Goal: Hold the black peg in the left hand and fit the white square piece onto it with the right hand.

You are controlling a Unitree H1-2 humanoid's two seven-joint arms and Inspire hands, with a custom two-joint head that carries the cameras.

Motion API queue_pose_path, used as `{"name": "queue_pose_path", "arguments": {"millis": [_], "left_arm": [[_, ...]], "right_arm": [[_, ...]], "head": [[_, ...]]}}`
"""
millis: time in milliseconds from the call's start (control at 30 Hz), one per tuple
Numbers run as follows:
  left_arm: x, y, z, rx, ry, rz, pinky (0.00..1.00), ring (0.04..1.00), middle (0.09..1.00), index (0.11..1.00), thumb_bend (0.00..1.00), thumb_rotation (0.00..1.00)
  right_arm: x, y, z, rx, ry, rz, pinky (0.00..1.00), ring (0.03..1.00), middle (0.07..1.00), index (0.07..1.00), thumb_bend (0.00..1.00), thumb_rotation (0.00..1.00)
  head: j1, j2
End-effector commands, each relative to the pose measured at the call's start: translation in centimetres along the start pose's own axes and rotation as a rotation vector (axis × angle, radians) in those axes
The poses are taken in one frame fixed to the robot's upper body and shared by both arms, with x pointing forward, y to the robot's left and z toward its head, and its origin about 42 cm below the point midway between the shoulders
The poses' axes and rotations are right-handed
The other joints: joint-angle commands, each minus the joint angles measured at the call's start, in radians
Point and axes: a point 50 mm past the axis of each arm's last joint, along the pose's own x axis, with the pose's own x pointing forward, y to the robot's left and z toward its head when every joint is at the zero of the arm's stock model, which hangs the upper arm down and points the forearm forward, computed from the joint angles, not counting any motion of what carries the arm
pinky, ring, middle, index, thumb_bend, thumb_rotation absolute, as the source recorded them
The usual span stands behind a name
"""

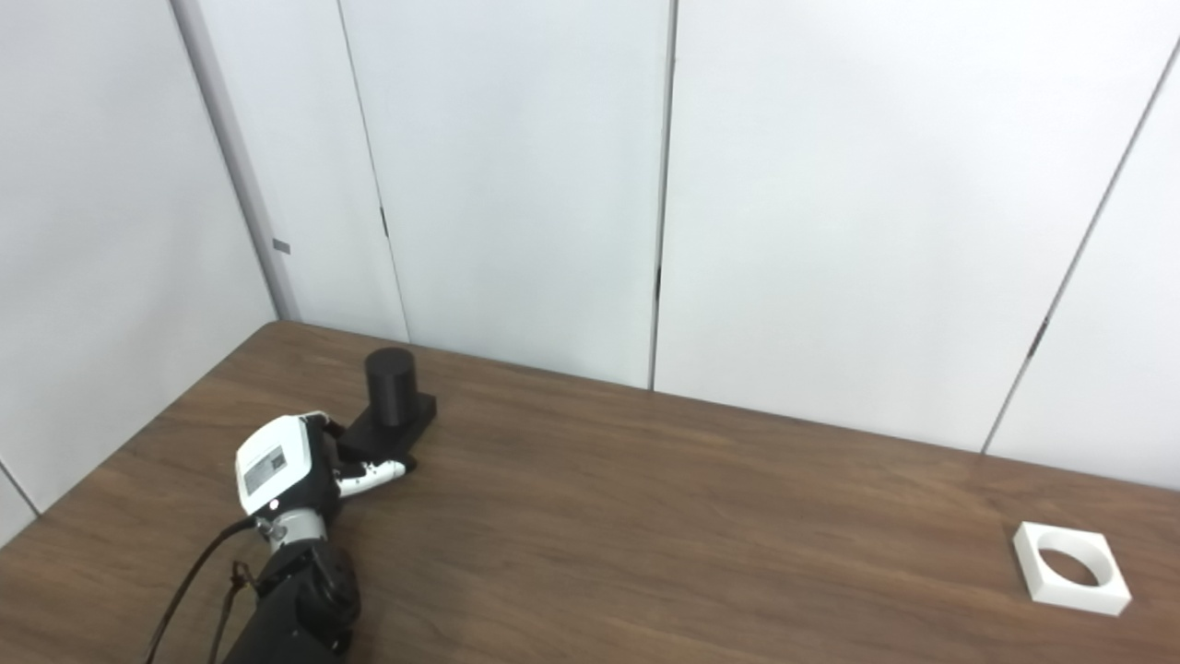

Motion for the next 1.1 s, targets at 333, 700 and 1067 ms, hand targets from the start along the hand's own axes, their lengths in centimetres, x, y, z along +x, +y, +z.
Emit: {"name": "queue_pose_path", "arguments": {"millis": [333, 700, 1067], "left_arm": [[1.0, 1.0, 0.8, -0.036, -0.060, 0.054, 0.71, 0.798, 0.715, 0.479, 0.52, 0.05], [-1.1, 1.7, 1.2, -0.091, -0.121, 0.021, 0.68, 0.774, 0.731, 0.482, 0.51, 0.05], [-5.7, 3.8, 2.0, -0.199, -0.252, -0.118, 0.66, 0.785, 0.755, 0.486, 0.51, 0.05]], "right_arm": [[-0.4, 0.6, 0.1, 0.021, -0.014, -0.002, 1.00, 0.977, 0.926, 0.938, 0.66, 0.96], [-0.4, 0.8, 0.2, 0.010, -0.005, -0.004, 1.00, 0.972, 0.927, 0.934, 0.69, 0.95], [0.0, 1.0, 0.4, 0.015, -0.017, 0.044, 1.00, 1.000, 0.985, 0.987, 0.79, 0.96]], "head": [[-0.003, 0.003], [-0.025, 0.017], [-0.074, 0.061]]}}
